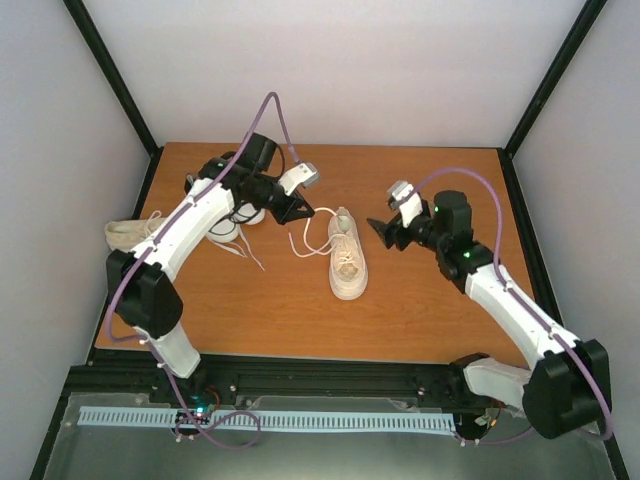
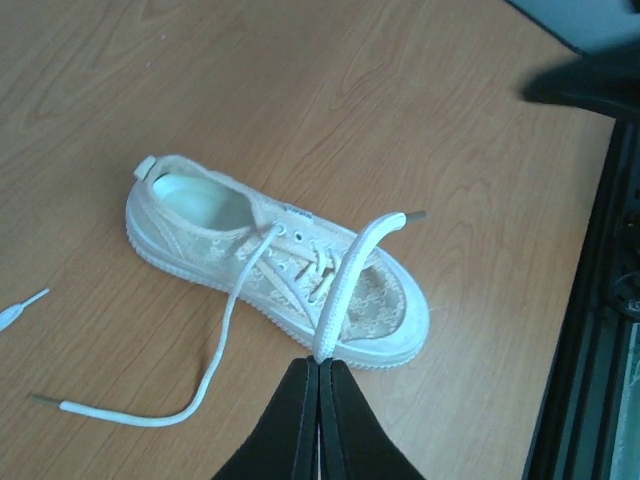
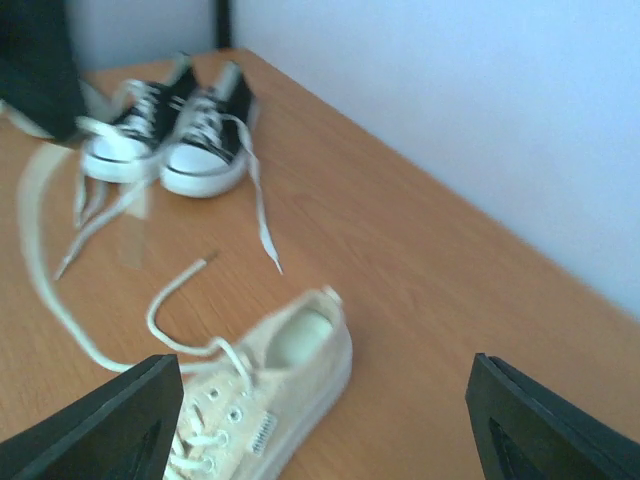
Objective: Tie the shoes
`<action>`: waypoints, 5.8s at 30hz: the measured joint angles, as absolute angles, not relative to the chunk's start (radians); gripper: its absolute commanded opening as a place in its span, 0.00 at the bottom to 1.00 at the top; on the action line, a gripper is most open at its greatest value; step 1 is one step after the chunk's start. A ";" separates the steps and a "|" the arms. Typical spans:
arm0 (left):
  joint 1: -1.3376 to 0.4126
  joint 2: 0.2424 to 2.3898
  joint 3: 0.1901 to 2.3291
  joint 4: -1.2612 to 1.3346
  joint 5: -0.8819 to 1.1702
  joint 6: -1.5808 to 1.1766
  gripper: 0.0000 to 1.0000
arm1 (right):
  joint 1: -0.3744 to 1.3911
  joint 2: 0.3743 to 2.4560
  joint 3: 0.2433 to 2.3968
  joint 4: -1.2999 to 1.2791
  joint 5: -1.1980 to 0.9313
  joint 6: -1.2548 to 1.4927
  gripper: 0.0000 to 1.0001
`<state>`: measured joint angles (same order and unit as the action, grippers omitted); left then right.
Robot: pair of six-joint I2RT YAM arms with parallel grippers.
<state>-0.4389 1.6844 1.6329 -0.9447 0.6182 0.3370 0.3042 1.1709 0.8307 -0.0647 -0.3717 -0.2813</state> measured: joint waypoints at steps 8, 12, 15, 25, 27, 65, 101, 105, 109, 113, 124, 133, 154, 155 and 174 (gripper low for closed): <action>-0.462 1.742 1.641 -0.948 0.547 0.336 0.01 | 0.493 1.190 0.825 0.084 -0.466 -0.606 0.68; -0.479 1.742 1.641 -0.949 0.533 0.336 0.01 | 0.512 1.307 0.884 0.090 -0.492 -0.664 0.61; -0.480 1.745 1.643 -0.949 0.532 0.336 0.01 | 0.512 1.375 0.920 0.091 -0.512 -0.688 0.47; -0.483 1.747 1.645 -0.951 0.551 0.337 0.01 | 0.512 1.488 1.007 0.050 -0.517 -0.717 0.26; -0.483 1.748 1.645 -0.951 0.553 0.337 0.01 | 0.512 1.493 1.007 0.039 -0.517 -0.719 0.15; -0.511 2.085 1.560 -0.688 0.432 0.323 0.47 | 0.436 1.699 0.970 0.199 -0.480 -0.464 0.03; -0.524 1.848 1.480 -0.681 0.454 0.334 0.01 | 0.445 1.743 0.910 0.231 -0.674 -0.082 0.27; -0.524 1.848 1.482 -0.688 0.458 0.334 0.01 | 0.443 1.684 0.909 0.125 -0.665 -0.126 0.42; -0.524 1.848 1.488 -0.689 0.465 0.334 0.01 | 0.435 1.623 0.909 0.043 -0.635 -0.152 0.47; -0.525 1.848 1.497 -0.690 0.471 0.334 0.01 | 0.419 1.575 0.908 -0.022 -0.590 -0.175 0.49; -0.525 1.848 1.545 -0.753 0.483 0.295 0.01 | 0.427 1.440 0.754 0.189 -0.555 -0.274 0.49; -0.525 1.848 1.559 -0.768 0.488 0.282 0.01 | 0.452 1.607 0.762 0.355 -0.539 -0.363 0.45; -0.525 1.872 1.561 -0.783 0.479 0.291 0.13 | 0.474 1.664 0.781 0.422 -0.505 -0.393 0.03; -0.525 1.876 1.561 -0.781 0.464 0.294 0.17 | 0.474 1.660 0.776 0.421 -0.505 -0.396 0.03; -0.514 1.929 1.559 -0.815 0.397 0.473 0.79 | 0.474 1.655 0.766 0.417 -0.496 -0.393 0.03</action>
